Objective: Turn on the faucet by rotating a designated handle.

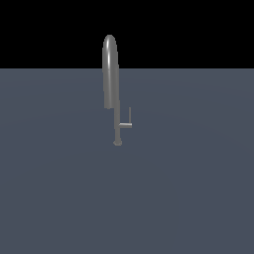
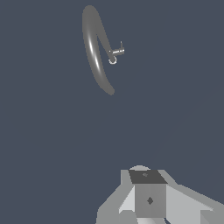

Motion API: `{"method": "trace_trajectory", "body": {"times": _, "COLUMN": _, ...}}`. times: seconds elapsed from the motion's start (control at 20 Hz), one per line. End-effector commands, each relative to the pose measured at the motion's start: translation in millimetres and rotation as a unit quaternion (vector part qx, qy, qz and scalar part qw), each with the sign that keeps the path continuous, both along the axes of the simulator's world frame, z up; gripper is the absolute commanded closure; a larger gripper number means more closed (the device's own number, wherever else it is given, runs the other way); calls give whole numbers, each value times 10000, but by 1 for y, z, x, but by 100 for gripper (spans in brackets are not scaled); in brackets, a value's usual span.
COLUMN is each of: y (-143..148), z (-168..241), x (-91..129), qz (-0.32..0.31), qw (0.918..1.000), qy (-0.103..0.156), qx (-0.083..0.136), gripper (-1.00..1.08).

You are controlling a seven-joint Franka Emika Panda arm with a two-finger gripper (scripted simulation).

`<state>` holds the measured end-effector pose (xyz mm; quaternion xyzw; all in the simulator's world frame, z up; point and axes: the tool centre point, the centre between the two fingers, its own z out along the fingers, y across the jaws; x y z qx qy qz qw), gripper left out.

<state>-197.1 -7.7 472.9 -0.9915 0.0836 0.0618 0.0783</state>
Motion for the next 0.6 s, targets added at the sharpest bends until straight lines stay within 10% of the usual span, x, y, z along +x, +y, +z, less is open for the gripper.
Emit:
{"method": "trace_trajectory", "body": {"times": 0.0, "y": 0, "z": -5, "x": 14, "qz": -175, "qw": 9995, "qy": 174, "qx": 174, "gripper": 108}}
{"method": "trace_trajectory", "body": {"times": 0.55, "y": -2, "z": -35, "x": 75, "qz": -984, "qw": 9853, "qy": 975, "qx": 996, "gripper": 108}}
